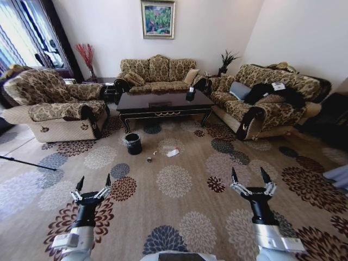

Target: Move to the front of the table and pick up the trash from the floor, then place it into the trash bin.

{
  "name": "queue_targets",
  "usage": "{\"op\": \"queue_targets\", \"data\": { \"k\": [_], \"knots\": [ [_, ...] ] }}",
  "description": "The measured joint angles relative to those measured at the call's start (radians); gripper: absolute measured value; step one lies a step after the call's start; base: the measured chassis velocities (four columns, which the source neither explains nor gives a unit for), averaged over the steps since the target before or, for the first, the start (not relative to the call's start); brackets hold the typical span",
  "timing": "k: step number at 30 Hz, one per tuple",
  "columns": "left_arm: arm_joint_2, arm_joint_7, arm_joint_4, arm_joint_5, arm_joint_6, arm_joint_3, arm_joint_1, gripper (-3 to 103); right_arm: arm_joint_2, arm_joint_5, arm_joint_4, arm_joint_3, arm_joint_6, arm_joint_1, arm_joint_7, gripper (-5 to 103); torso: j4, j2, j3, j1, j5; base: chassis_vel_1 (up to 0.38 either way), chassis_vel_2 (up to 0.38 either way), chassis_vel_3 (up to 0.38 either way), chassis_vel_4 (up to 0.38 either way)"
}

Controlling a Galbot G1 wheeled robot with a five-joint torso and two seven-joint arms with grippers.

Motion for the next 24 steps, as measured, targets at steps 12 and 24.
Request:
{"op": "queue_targets", "data": {
  "k": [12, 24],
  "knots": [
    [-0.009, 0.001, 0.010, 0.007, -0.004, 0.000, 0.002, 100, -0.009, 0.003, -0.012, -0.006, -0.005, 0.012, 0.002, 100, 0.0000, -0.050, -0.027, -0.023, 0.0001, 0.000, 0.000, 0.000, 0.000],
    [-0.010, 0.003, 0.011, 0.009, -0.004, 0.000, 0.000, 100, -0.014, 0.006, -0.012, -0.004, -0.006, 0.012, 0.003, 100, 0.0000, -0.106, -0.058, -0.048, 0.0000, 0.000, 0.000, 0.000, 0.000]
  ]
}}
